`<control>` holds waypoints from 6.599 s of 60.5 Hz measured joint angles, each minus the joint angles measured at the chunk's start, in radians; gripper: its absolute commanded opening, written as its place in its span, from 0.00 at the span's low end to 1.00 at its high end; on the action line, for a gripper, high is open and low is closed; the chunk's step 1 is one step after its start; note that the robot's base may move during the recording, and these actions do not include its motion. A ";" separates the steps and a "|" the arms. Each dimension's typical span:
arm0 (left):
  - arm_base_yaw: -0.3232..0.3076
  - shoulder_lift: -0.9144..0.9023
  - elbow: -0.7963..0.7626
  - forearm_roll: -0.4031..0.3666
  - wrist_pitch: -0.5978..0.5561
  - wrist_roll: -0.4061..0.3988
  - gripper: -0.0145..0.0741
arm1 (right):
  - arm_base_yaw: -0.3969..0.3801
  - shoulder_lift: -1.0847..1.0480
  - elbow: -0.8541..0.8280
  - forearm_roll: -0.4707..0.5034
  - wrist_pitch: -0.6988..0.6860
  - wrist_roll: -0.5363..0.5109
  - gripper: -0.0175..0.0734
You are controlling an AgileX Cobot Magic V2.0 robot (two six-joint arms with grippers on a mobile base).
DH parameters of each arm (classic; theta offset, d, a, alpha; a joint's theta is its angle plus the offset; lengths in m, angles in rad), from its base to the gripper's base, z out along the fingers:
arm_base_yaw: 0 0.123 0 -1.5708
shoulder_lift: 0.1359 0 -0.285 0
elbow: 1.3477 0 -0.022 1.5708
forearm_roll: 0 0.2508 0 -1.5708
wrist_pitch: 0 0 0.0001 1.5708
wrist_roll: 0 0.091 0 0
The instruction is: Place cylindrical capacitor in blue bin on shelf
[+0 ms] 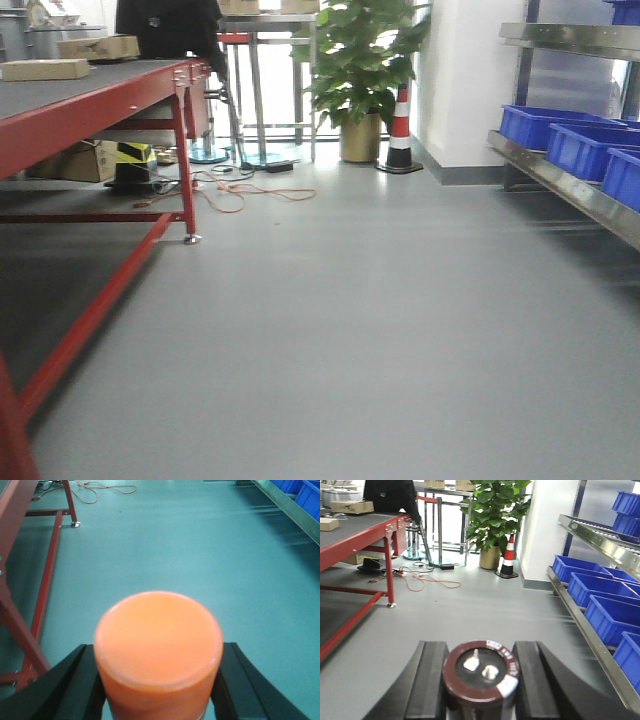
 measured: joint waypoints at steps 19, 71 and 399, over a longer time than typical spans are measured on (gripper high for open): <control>0.000 0.000 0.000 0.000 0.000 0.000 0.04 | 0.000 0.000 0.000 0.000 0.000 0.000 0.08; 0.000 0.000 0.000 0.000 0.002 0.000 0.04 | 0.000 0.000 0.000 0.000 0.000 0.000 0.08; -0.440 0.785 -0.831 -0.085 -0.015 0.158 0.04 | 0.000 0.000 0.000 0.016 -0.002 0.000 0.08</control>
